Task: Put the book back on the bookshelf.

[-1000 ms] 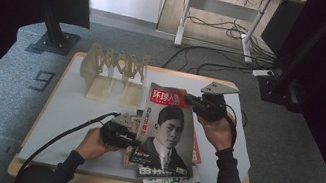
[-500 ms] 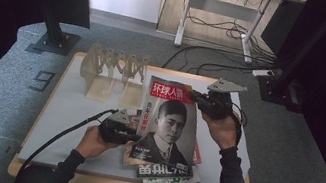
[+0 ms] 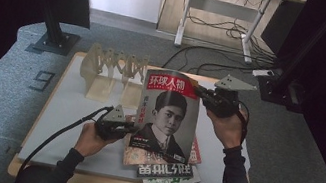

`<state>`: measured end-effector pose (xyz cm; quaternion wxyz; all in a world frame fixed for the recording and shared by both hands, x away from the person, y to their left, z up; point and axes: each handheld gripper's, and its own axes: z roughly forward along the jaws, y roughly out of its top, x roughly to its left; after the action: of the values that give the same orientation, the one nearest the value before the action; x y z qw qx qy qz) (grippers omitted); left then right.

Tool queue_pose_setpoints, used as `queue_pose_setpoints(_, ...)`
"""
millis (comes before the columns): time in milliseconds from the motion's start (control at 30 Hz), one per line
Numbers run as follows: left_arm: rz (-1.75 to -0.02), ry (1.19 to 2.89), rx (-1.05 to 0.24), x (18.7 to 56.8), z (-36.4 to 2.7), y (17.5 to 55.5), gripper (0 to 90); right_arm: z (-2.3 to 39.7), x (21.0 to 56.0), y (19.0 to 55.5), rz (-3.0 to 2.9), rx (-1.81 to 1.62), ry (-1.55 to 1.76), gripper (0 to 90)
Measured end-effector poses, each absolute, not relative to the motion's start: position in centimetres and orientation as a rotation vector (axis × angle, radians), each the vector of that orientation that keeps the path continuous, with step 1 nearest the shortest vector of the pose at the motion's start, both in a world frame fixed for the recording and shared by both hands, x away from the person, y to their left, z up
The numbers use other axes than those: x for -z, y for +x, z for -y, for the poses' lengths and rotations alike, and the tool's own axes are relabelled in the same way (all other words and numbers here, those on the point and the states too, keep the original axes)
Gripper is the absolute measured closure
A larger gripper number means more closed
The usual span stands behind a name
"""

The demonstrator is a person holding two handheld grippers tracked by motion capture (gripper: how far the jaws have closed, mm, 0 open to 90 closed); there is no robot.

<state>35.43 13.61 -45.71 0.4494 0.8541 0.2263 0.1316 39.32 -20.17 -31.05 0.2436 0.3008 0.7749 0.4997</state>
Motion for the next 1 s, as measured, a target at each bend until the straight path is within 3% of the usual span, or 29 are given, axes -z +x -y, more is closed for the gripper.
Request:
queue_pose_setpoints(433,-0.516,2.087,-0.245,46.1,-14.9,34.6,84.8,21.1,31.3,38.6,-2.101,-1.387,0.817,82.8)
queue_pose_setpoints(1000,-0.442,2.092,-0.24,46.0,-15.0,33.8,87.2,22.5,32.1,38.3,-2.101,-1.47,0.821,66.5)
